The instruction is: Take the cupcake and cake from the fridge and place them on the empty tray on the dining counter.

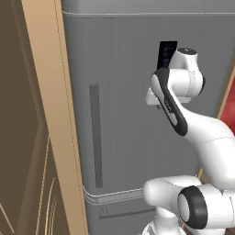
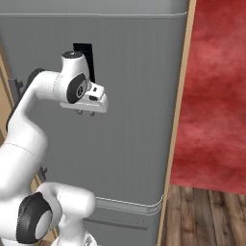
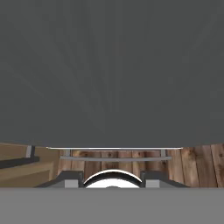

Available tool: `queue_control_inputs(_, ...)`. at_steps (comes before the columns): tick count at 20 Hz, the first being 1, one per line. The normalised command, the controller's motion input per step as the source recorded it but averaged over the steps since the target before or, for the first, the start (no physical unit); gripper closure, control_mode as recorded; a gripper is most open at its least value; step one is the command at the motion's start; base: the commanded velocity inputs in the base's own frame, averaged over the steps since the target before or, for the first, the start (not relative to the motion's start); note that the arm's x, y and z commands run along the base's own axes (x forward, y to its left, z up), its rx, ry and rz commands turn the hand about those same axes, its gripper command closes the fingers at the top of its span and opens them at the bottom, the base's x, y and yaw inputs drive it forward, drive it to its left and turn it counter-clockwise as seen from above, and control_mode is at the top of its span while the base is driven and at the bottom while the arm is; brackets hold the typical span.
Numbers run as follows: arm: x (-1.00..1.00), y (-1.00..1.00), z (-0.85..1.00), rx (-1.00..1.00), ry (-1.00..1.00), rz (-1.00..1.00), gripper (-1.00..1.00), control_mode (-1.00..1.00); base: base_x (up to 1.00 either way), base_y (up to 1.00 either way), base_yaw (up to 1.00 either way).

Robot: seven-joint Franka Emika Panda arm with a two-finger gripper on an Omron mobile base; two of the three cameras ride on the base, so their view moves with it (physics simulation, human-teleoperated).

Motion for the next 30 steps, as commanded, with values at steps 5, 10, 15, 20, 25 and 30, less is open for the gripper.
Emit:
queue_control_inputs(5, -0.66, 0.0, -0.02, 0.0, -0.03, 0.0, -1.0, -1.0, 0.0, 0.0, 0.0)
queue_control_inputs(10, -0.92, 0.0, -0.18, 0.0, -0.05, 0.0, -1.0, -1.0, 0.0, 0.0, 0.0)
queue_control_inputs(15, -0.57, 0.13, -0.18, -0.02, -0.05, 0.0, -1.0, -1.0, 0.0, 0.0, 0.0)
queue_control_inputs(20, -0.44, 0.03, -0.18, 0.0, -0.04, 0.0, -1.0, -1.0, 0.0, 0.0, 0.0)
queue_control_inputs(25, -0.15, 0.02, -0.11, -0.01, -0.04, 0.0, -1.0, 1.0, 0.0, 0.0, 0.0)
queue_control_inputs(30, 0.0, 0.0, 0.0, 0.0, 0.0, 0.0, -1.0, 1.0, -0.17, 0.0, 0.0)
